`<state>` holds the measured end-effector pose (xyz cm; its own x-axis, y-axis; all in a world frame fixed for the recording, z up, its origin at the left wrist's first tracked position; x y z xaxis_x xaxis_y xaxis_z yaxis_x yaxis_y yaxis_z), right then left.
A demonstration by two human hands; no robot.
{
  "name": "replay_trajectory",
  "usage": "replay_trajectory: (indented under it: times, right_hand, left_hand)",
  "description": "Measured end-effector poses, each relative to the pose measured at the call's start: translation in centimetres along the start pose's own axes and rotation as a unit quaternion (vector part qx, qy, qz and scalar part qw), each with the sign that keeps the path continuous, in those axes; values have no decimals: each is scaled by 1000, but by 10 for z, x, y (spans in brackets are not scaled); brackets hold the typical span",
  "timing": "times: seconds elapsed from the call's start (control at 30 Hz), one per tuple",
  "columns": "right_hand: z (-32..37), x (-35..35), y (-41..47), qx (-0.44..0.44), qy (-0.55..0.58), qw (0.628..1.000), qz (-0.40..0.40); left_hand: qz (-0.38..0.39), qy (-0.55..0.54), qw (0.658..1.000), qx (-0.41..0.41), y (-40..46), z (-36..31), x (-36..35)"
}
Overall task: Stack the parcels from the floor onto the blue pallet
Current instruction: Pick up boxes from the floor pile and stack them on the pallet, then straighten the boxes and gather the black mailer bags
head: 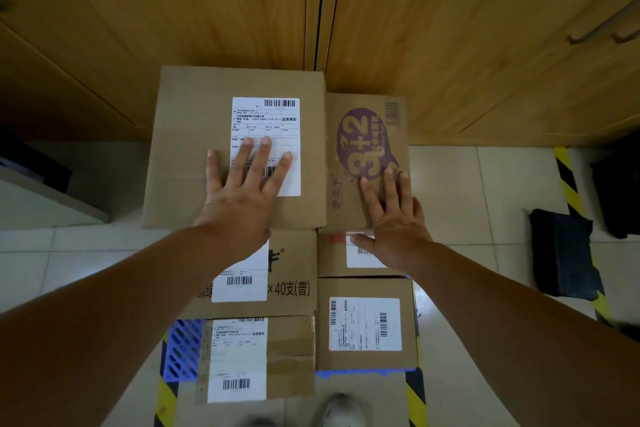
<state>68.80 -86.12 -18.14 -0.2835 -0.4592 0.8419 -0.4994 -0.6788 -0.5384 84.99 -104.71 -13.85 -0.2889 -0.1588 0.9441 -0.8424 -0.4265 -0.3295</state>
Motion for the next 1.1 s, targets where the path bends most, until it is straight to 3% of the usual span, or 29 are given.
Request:
replay_trajectory:
  times: [0.3,0.5,0.67,0.83,1.1]
  right_hand:
    - [3,11,-8,-9,-35,999,27]
    - [5,45,-65,-21,-2,999,-49]
    - [3,102,-112,-99,75,988,-95]
    - [5,175,-172,-122,108,979,-126]
    - [-1,290,-317,-180,174,963,-104]
  left_hand:
    - [78,-3,997,11,-2,-4,14]
    - [133,-68,989,18,-8,-7,51]
    - [15,-127,991,31,-37,-30,103]
    - [-90,-176,980,8,-83,-49,182]
    - [-117,-219,969,-7,-174,-67,333]
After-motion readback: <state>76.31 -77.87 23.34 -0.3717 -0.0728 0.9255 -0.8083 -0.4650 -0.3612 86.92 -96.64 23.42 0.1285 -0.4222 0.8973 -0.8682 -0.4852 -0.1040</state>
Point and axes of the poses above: each hand's wrist, its own y-axis towards the middle knuckle, its own x-axis out of the back of the hand, z = x × y, the point moved 2 cm from there along y, towards the middle knuckle, and after that the axes turned 5 degrees about -y, right-handed, at the moved point
